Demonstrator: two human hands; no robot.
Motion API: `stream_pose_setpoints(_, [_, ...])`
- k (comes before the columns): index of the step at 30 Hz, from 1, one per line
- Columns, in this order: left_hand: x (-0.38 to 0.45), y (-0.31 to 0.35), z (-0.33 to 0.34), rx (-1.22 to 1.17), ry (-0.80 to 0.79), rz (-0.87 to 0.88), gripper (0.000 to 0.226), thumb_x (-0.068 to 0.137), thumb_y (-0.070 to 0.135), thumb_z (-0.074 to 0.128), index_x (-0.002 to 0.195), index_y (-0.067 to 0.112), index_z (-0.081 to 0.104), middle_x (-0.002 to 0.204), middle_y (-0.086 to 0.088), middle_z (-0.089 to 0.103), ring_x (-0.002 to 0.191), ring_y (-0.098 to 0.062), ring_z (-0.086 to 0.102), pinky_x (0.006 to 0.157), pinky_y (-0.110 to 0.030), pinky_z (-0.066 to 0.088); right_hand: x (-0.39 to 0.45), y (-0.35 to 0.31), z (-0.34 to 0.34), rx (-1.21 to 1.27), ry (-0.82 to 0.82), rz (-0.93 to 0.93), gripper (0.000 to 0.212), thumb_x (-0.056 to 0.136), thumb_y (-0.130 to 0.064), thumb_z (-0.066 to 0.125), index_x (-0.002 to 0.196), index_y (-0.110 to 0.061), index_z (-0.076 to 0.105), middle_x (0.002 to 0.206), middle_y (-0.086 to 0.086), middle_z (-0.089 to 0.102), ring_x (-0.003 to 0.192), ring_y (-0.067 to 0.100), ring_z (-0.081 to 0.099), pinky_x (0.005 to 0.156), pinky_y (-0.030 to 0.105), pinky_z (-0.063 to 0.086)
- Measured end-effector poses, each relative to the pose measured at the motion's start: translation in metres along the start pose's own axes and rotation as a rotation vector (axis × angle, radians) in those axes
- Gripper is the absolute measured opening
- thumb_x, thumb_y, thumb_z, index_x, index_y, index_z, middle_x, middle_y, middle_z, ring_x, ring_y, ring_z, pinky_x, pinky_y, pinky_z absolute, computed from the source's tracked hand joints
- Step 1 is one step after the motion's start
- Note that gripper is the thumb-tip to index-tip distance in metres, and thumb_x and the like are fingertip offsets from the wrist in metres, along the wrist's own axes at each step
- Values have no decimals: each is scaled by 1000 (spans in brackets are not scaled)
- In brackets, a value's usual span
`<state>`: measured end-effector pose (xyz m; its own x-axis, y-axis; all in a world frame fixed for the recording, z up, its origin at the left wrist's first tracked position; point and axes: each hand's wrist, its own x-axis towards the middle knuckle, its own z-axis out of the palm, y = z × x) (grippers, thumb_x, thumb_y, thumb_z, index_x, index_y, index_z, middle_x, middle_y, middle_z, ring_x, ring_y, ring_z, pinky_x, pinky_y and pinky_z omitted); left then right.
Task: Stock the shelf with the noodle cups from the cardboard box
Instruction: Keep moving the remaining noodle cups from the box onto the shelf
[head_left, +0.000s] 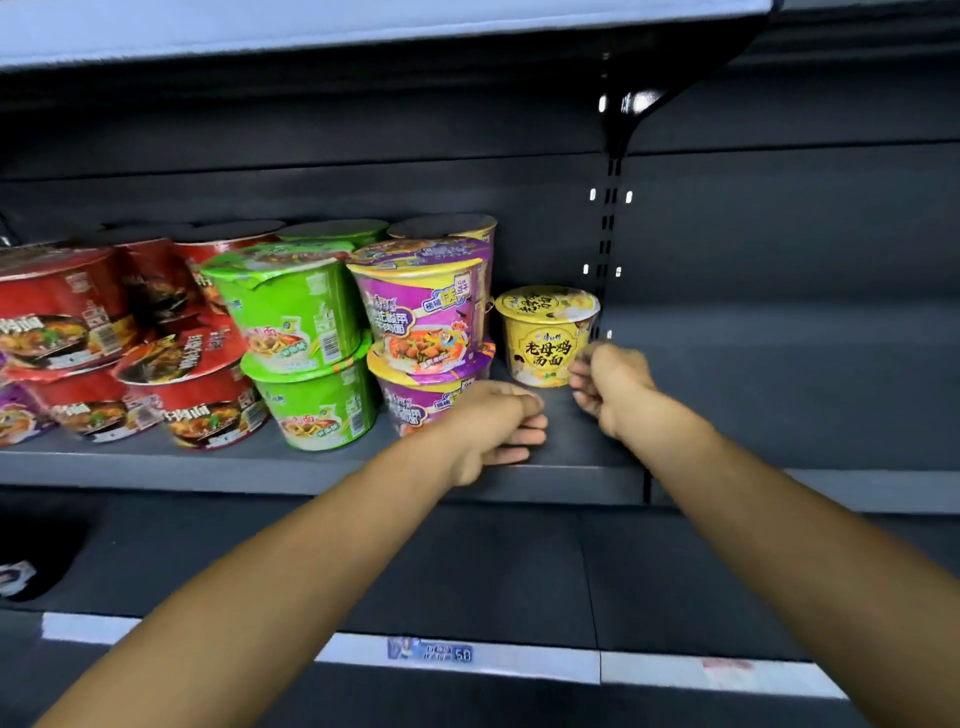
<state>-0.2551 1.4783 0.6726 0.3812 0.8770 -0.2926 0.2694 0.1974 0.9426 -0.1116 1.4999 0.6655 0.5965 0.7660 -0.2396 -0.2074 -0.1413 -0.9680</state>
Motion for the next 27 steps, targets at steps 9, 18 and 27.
stream_pose_setpoints(9, [-86,-48,-73,12,123,1,18,94,21,58,77,19,58,59,5,47,38,-1,42,68,-24,53,-130,28,42,-113,-218,-28,17,92,-9,56,76,-15,59,54,-4,59,33,-1,44,38,12,37])
stream_pose_setpoints(18, [-158,-143,-160,91,187,-171,33,97,36,50,68,19,52,61,5,54,62,-11,57,77,-29,47,-230,120,106,-346,-498,104,14,93,-19,58,79,-18,60,68,-3,58,52,5,49,50,16,42])
stream_pose_setpoints(27, [-182,-298,-222,81,245,-423,9,96,25,51,89,22,55,83,3,60,72,-9,58,77,-27,41,-266,282,166,-585,-696,417,6,94,-20,55,89,-17,56,80,1,60,62,10,52,62,22,44])
